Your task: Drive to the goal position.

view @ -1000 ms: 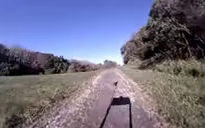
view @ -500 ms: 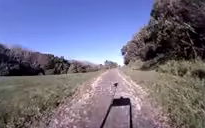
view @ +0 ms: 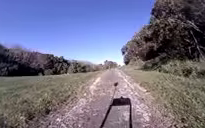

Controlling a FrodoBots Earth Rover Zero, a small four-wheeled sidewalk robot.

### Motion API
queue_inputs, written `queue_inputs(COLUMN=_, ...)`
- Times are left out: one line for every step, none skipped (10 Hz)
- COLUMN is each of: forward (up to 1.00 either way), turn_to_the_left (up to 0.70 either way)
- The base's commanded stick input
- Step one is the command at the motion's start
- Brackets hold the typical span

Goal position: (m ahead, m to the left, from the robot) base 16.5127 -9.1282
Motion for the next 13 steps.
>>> queue_inputs(forward=0.50, turn_to_the_left=0.00)
queue_inputs(forward=0.50, turn_to_the_left=0.00)
queue_inputs(forward=0.50, turn_to_the_left=0.00)
queue_inputs(forward=0.50, turn_to_the_left=-0.04)
queue_inputs(forward=0.50, turn_to_the_left=-0.16)
queue_inputs(forward=0.50, turn_to_the_left=-0.44)
queue_inputs(forward=0.50, turn_to_the_left=-0.21)
queue_inputs(forward=0.50, turn_to_the_left=0.00)
queue_inputs(forward=0.50, turn_to_the_left=0.00)
queue_inputs(forward=0.50, turn_to_the_left=0.00)
queue_inputs(forward=0.50, turn_to_the_left=0.00)
queue_inputs(forward=0.50, turn_to_the_left=0.00)
queue_inputs(forward=0.50, turn_to_the_left=0.00)
